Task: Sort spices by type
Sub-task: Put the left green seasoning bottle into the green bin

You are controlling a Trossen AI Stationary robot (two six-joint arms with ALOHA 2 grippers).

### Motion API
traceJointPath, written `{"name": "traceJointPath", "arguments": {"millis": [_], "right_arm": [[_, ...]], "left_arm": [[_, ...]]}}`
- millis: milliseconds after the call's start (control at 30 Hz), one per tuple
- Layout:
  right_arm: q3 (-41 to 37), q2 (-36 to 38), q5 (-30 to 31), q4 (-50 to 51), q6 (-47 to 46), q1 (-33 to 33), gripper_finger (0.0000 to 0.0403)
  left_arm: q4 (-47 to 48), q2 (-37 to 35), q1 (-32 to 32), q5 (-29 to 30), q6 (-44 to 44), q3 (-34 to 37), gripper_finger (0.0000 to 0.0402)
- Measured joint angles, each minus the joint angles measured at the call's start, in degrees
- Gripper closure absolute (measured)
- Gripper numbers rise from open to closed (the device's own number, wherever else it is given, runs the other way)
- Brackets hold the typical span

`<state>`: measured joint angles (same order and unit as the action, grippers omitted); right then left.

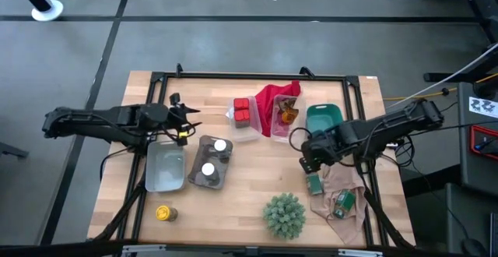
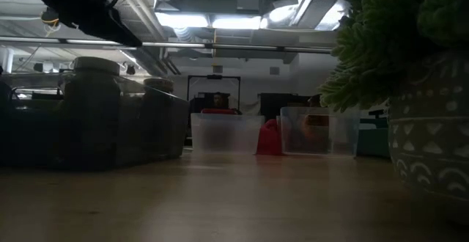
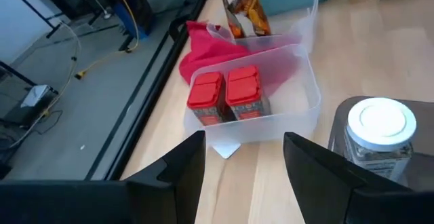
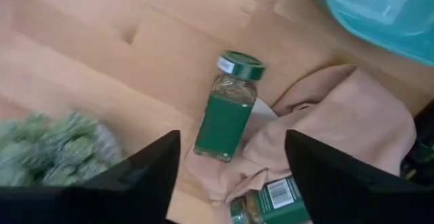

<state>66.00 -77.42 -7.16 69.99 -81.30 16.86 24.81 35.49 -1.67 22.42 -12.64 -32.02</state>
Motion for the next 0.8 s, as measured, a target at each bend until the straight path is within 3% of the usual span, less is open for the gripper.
{"name": "traceJointPath", "arguments": {"millis": [200, 800], "right_arm": [[-4.32, -2.64, 0.07, -3.71, -1.63, 0.00, 0.0098], [-17.34, -5.47, 2.78, -19.34, -2.72, 0.00, 0.0095]], "left_arm": [[-1.02, -2.55, -0.91, -0.37, 0.15, 0.69, 0.0219], [-1.26, -2.82, -1.12, -0.35, 0.21, 0.71, 0.0219]]}}
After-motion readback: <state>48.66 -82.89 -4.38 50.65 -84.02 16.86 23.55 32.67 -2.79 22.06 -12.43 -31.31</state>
